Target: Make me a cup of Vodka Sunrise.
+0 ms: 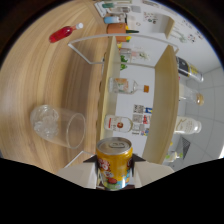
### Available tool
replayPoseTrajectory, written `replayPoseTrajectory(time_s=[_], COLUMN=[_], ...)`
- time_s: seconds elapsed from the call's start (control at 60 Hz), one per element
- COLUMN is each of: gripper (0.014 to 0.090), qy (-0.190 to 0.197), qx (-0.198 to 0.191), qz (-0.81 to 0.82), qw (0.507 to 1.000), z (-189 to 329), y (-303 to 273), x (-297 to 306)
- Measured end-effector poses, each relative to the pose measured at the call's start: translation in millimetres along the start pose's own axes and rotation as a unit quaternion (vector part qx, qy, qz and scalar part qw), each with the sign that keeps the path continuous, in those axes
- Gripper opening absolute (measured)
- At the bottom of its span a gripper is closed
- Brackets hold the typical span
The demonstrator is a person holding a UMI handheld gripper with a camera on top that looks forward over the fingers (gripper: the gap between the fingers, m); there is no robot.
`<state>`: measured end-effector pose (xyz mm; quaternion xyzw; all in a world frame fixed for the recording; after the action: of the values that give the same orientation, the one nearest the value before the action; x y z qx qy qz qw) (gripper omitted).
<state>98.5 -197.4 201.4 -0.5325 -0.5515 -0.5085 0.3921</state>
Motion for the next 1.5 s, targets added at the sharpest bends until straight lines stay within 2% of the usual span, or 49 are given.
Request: replayPoseTrajectory(time_s=[0.233,0.483,0.6,0.717,0.817,0.95,1.067,1.133,1.317,1.5], gripper=[0.0511,0.0513,0.0514,0.0513,0.0512,0.0514,0.0514,0.0512,0.0512,0.0512], qy=[0.004,0.0,0.014,0.033,0.061,0.073,0.047,0.029,-0.042,-0.096], qx=[0.006,0.004,0.015,0.044,0.068,0.095,0.087,0.07,0.005,-0.037], qz=[-0.179,-0.171,-0.055,0.155,0.338,0.538,0.678,0.719,0.77,0.768], qw=[0.984,0.985,0.998,0.986,0.937,0.834,0.728,0.691,0.637,0.632], z=[3.7,1.9,-6.7,-24.4,-42.2,-52.8,-46.6,-36.5,-4.7,14.6], y=[-14.6,-14.2,-12.8,-5.0,20.0,67.7,111.2,132.0,160.8,158.3], x=[-3.9,-1.3,19.5,62.2,104.1,125.4,97.3,64.3,-50.3,-132.8])
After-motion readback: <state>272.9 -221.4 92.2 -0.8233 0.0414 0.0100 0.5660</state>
